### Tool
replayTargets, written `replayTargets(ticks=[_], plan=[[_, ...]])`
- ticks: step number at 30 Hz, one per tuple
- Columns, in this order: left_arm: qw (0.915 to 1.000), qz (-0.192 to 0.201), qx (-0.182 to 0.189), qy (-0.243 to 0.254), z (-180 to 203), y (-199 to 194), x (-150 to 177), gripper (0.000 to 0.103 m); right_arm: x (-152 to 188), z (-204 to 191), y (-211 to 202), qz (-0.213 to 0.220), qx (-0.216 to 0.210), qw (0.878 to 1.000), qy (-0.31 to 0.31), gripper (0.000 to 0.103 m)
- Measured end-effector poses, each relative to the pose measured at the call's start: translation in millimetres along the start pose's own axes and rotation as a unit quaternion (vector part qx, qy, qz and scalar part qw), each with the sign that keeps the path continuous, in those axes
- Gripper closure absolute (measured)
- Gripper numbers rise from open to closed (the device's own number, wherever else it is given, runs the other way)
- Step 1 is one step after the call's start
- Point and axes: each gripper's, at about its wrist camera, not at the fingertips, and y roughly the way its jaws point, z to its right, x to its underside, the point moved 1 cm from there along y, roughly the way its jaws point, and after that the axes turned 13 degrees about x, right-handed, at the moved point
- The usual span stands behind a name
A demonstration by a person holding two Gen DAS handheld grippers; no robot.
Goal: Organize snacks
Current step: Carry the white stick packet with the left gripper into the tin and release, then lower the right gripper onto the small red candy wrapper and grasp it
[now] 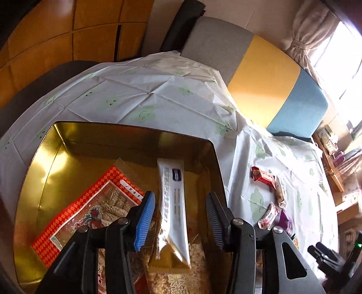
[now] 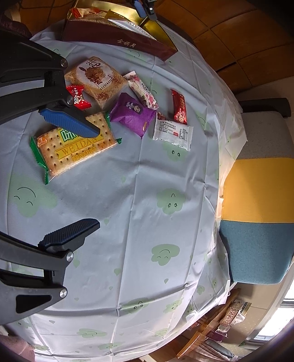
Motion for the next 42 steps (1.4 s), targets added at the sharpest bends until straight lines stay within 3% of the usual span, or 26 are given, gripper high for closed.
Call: replayTargets(ticks=[4,12,16,20,23,28,32,38,42], plan=[[0.9985,-0.004,-0.019,0.052,12,-5,27,0.055,-1,-1,4,-0.006,-0.011,1.0,0.012,0.028],[0.9934,0.001,-0.016,0.113,25,-21,71,0.055,1,-9,8,-0.011,-0.033,0.999,0.015,0.041],[0.9892,0.006,-0.016,0.146,31,-28,86,0.055,2,-10,12,-0.024,-0.038,0.999,0.02,0.042],[0.9882,0.004,-0.007,0.153,32,-32,95,0.055,3,-9,13,-0.034,-0.037,0.998,0.026,0.045],[0.988,0.005,-0.001,0.154,31,-36,98,0.055,3,-11,12,-0.044,-0.06,0.997,0.022,0.045],[0.988,0.01,0.005,0.154,30,-42,102,0.055,6,-31,9,-0.047,-0.047,0.997,-0.044,0.029],[0.9876,0.014,-0.001,0.156,28,-46,105,0.055,6,-39,10,-0.051,-0.035,0.996,-0.063,0.029],[0.9873,0.017,-0.007,0.158,27,-47,107,0.055,-15,-48,11,-0.035,-0.023,0.998,-0.039,0.029],[0.9862,0.02,-0.005,0.164,29,-51,109,0.055,-33,-63,17,-0.039,-0.039,0.998,-0.027,0.04]])
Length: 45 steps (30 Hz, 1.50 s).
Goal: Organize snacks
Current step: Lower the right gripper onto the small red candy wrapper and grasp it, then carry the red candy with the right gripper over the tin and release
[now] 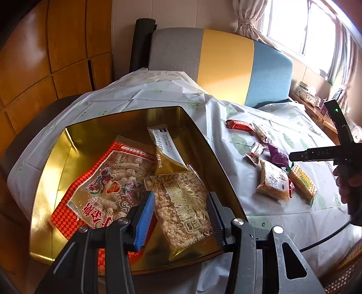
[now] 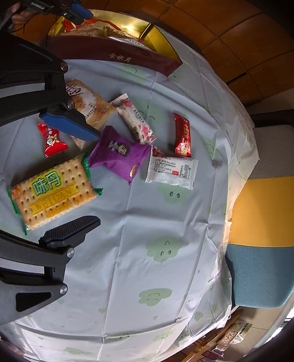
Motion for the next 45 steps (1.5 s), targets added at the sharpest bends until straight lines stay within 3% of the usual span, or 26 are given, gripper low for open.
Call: replayTargets(ticks=[2,6,13,22,23,24,26,33,38,45], plan=[[1.0,0.001,-0.001,0.006,1,-1,1,0.055,-2,-10,-1,-0.005,-0.013,1.0,-0.013,0.052],[1.0,-0.001,0.004,-0.002,-1,0,1,0.055,13,-37,-10,-0.012,-0.034,0.995,-0.088,0.063],[1.0,-0.004,0.003,-0.007,-1,0,1,0.055,52,-55,-2,-0.034,-0.024,0.985,-0.168,0.063],[0.9999,-0.006,-0.006,-0.007,-2,-8,9,0.055,49,-58,12,-0.024,-0.017,0.988,-0.154,0.063],[0.9999,-0.006,-0.007,-0.008,-2,-9,10,0.055,49,-57,12,-0.022,-0.018,0.988,-0.154,0.064],[0.9999,-0.006,-0.007,-0.009,-3,-10,12,0.055,49,-57,12,-0.019,-0.015,0.988,-0.153,0.075],[0.9999,-0.005,-0.009,-0.008,-3,-12,14,0.055,50,-55,10,-0.009,-0.006,0.988,-0.154,0.081],[0.9996,-0.001,-0.021,-0.017,-6,-17,18,0.055,64,-56,-18,0.022,0.01,0.985,-0.174,0.082],[0.9992,0.001,-0.032,-0.023,-10,-20,19,0.055,62,-66,-49,0.052,-0.011,0.983,-0.175,0.082],[0.9981,0.005,-0.048,-0.039,-19,-24,19,0.055,52,-122,-78,0.087,-0.069,0.975,-0.195,0.082]])
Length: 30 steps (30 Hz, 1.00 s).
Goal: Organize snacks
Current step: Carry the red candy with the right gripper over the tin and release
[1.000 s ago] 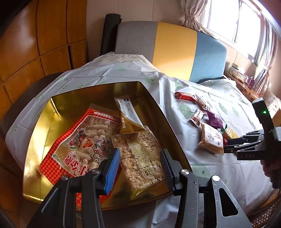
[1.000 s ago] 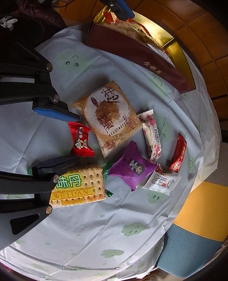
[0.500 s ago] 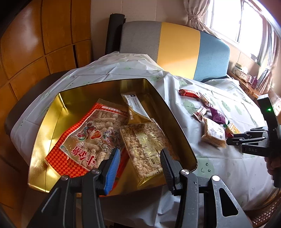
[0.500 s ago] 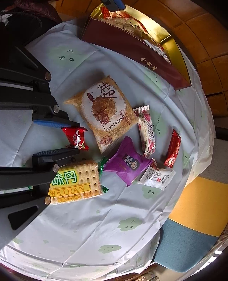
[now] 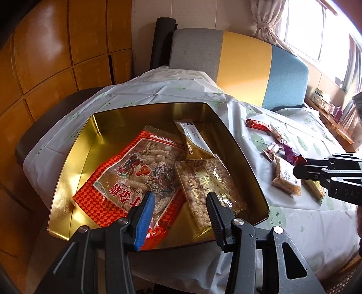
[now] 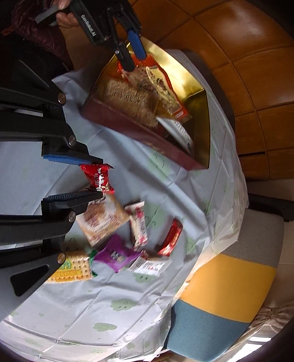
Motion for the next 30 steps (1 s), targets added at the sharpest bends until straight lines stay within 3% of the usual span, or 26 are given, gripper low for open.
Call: replayTargets(ticks=[7,15,19,30], plan=[[0.9997,-0.001,-0.013,-0.02,-12,0,0,0.055,-25,-53,-1,0.021,-0.048,0.998,-0.022,0.082],[0.9989,0.003,-0.023,-0.04,-24,0,-1,0.055,-52,-85,12,0.027,-0.066,0.997,-0.018,0.08],[0.9977,0.008,-0.033,-0.058,-33,-1,-2,0.055,-64,-86,19,0.029,-0.094,0.995,0.015,0.067],[0.997,0.006,-0.044,-0.063,-39,1,-2,0.055,-48,-69,15,0.032,-0.067,0.997,0.028,0.067]])
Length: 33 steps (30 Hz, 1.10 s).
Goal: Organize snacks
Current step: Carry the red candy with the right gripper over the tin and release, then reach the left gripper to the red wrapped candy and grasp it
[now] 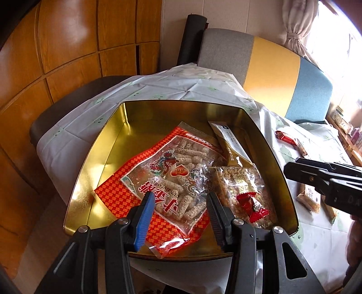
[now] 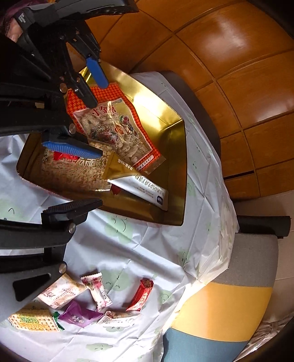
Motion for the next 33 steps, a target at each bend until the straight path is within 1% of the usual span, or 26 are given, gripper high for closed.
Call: replayTargets(ticks=[5,7,17,22,24,28,33], plan=[[0.9999,-0.001,-0.002,0.011,6,-1,0,0.055,13,15,-8,0.003,0.027,1.0,-0.002,0.065],[0.9999,0.003,-0.009,0.015,7,-3,0,0.055,19,22,-11,0.005,0.038,0.999,-0.002,0.064],[0.9995,-0.003,-0.014,0.028,15,-4,-1,0.055,42,72,-19,-0.003,0.078,0.997,0.025,0.063],[0.9992,-0.002,-0.013,0.038,23,-5,-3,0.051,52,100,-25,-0.007,0.105,0.994,0.031,0.063],[0.999,-0.002,-0.012,0.043,27,-5,-4,0.049,55,112,-29,-0.008,0.12,0.992,0.031,0.063],[0.9984,-0.003,-0.011,0.055,35,-5,-6,0.048,63,143,-36,-0.014,0.148,0.988,0.037,0.063],[0.9974,-0.006,-0.008,0.072,49,-4,-9,0.048,75,188,-40,-0.019,0.197,0.979,0.056,0.063]])
